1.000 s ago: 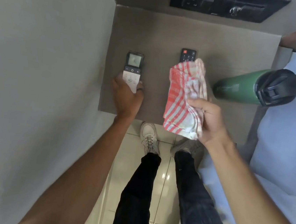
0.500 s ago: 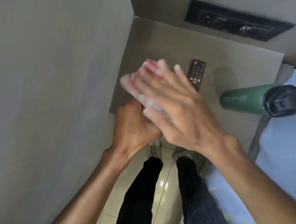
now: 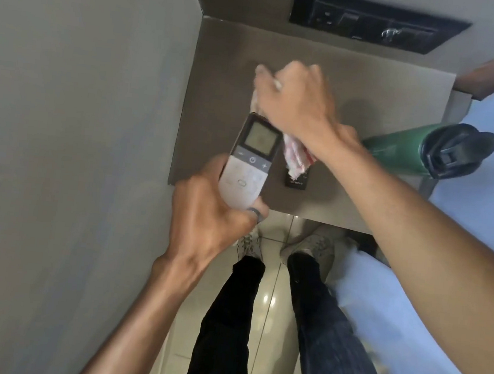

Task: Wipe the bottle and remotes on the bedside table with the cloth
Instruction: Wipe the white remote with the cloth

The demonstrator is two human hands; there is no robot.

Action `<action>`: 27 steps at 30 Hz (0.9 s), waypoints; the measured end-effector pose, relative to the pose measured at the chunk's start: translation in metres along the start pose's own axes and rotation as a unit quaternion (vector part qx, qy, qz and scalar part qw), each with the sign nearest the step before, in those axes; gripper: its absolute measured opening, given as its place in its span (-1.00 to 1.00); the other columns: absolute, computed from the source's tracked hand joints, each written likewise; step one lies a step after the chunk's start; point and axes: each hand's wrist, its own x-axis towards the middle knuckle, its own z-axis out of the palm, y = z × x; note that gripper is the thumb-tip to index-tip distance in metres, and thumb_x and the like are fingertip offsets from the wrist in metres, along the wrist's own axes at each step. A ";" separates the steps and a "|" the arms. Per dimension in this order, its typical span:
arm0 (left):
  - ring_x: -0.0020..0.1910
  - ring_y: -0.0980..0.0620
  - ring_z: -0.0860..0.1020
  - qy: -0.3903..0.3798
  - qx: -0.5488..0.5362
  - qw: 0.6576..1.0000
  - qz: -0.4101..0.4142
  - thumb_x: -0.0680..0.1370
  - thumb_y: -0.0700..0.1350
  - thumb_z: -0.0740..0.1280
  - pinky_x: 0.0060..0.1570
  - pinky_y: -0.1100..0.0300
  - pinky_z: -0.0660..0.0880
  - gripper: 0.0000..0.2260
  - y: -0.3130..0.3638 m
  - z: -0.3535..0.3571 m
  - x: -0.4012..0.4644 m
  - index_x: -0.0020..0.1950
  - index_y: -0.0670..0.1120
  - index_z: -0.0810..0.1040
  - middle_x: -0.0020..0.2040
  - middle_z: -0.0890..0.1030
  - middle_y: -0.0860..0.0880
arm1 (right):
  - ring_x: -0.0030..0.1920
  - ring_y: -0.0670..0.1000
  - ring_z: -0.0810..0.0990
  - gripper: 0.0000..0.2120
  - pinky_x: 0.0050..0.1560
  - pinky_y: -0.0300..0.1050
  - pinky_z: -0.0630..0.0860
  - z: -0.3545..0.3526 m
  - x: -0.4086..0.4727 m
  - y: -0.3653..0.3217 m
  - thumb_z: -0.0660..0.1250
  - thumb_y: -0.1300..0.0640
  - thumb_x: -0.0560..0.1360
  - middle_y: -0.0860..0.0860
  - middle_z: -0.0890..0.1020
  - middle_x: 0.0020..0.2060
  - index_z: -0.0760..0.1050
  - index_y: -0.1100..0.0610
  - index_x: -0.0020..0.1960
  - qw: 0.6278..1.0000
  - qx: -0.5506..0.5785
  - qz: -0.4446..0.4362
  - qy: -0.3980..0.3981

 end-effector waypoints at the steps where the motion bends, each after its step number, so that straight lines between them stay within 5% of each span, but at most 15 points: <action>1: -0.19 0.32 0.66 0.000 -0.008 1.000 -0.013 0.24 0.06 0.58 -0.39 0.52 0.46 -0.62 -0.001 0.000 -0.001 0.02 0.13 0.63 -0.23 0.67 0.21 | -0.36 0.17 0.54 -0.38 -0.27 -0.11 0.42 -0.002 0.006 0.008 0.16 -0.18 0.68 0.02 0.48 -0.50 0.44 0.18 -0.42 0.999 0.016 0.043 0.003; 5: -0.19 0.30 0.67 0.003 -0.008 0.999 -0.037 0.27 0.02 0.62 -0.37 0.39 0.56 -0.68 0.001 -0.002 0.006 -0.05 0.13 0.61 -0.23 0.69 0.18 | -0.27 0.05 0.57 -0.34 -0.10 0.10 0.62 -0.024 0.000 0.037 0.12 -0.24 0.68 0.05 0.49 -0.48 0.37 0.27 -0.35 0.975 0.146 0.137 0.094; 7: -0.17 0.28 0.67 0.008 -0.006 0.999 -0.035 0.28 0.00 0.65 -0.34 0.30 0.60 -0.65 0.004 -0.005 0.016 -0.04 0.14 0.60 -0.22 0.68 0.18 | -0.35 -0.03 0.65 -0.45 -0.21 0.09 0.61 -0.028 -0.033 0.024 0.13 -0.18 0.74 0.10 0.60 -0.44 0.51 0.21 -0.20 0.969 0.196 -0.026 0.147; 8: -0.19 0.23 0.67 0.009 -0.007 1.000 -0.027 0.27 0.03 0.63 -0.38 0.31 0.58 -0.66 0.006 -0.006 0.020 -0.04 0.13 0.59 -0.24 0.67 0.19 | -0.22 -0.01 0.73 -0.56 -0.13 0.06 0.64 -0.024 -0.054 0.015 0.12 -0.11 0.77 0.04 0.69 -0.35 0.61 0.10 -0.08 0.964 0.184 -0.142 0.127; 10: -0.36 0.15 0.61 0.006 0.013 1.000 0.010 0.27 0.13 0.49 -0.45 0.43 0.43 -0.66 0.014 -0.005 0.023 -0.03 0.03 0.56 -0.33 0.58 0.20 | 0.36 0.20 0.67 -0.66 0.41 0.20 0.54 -0.007 -0.075 0.007 0.15 -0.01 0.75 0.10 0.78 0.20 0.71 -0.08 0.23 0.946 0.093 -0.309 0.033; 12: -0.41 0.27 0.57 -0.010 0.011 1.000 0.027 0.26 0.16 0.44 -0.45 0.51 0.36 -0.65 0.018 0.000 0.017 -0.06 0.02 0.55 -0.38 0.54 0.21 | 0.60 0.26 0.43 -0.64 0.68 0.21 0.24 -0.002 -0.067 0.007 0.18 0.06 0.73 0.19 0.58 0.50 0.68 0.05 0.37 0.959 0.057 -0.275 -0.020; 14: -0.37 0.31 0.60 -0.012 -0.006 1.000 0.014 0.23 0.07 0.51 -0.43 0.52 0.39 -0.70 0.019 0.000 0.012 -0.08 0.06 0.60 -0.35 0.62 0.20 | 0.60 0.24 0.43 -0.65 0.72 0.14 0.16 -0.002 -0.061 0.009 0.19 0.16 0.73 0.21 0.57 0.51 0.64 0.15 0.40 0.974 0.097 -0.206 -0.020; 19: -0.43 0.30 0.57 -0.024 0.038 0.998 0.044 0.30 -0.08 0.56 -0.44 0.49 0.37 -0.75 0.016 -0.006 0.020 -0.13 0.04 0.55 -0.42 0.56 0.18 | 0.73 0.25 0.15 -0.55 0.71 0.35 0.11 0.019 -0.088 0.029 0.11 0.10 0.74 0.16 0.36 0.66 0.43 0.13 0.60 0.961 0.065 -0.267 -0.023; 22: -0.41 0.32 0.57 -0.047 0.004 0.998 0.046 0.29 -0.10 0.55 -0.43 0.51 0.38 -0.77 0.021 0.005 0.014 -0.16 0.06 0.57 -0.41 0.57 0.19 | 0.74 0.24 0.11 -0.56 0.68 0.41 0.10 0.022 -0.090 0.040 0.13 0.14 0.74 0.15 0.34 0.67 0.45 0.10 0.59 0.971 0.117 -0.209 0.008; 24: -0.46 0.28 0.54 -0.054 0.000 0.997 0.053 0.29 -0.11 0.48 -0.47 0.50 0.35 -0.79 0.022 0.011 0.016 -0.25 0.10 0.47 -0.48 0.50 0.17 | 0.74 0.20 0.13 -0.54 0.69 0.42 0.04 0.025 -0.104 0.046 0.12 0.15 0.72 0.11 0.37 0.67 0.43 0.05 0.60 0.965 0.095 -0.245 0.013; 27: -0.46 0.28 0.56 -0.085 -0.015 0.996 0.033 0.31 -0.09 0.59 -0.48 0.51 0.34 -0.76 0.020 0.020 0.014 -0.21 0.08 0.55 -0.48 0.58 0.20 | 0.68 0.22 0.30 -0.57 0.67 0.41 0.12 0.018 -0.099 0.054 0.15 0.18 0.71 0.13 0.51 0.57 0.53 0.05 0.53 0.972 0.087 -0.218 -0.008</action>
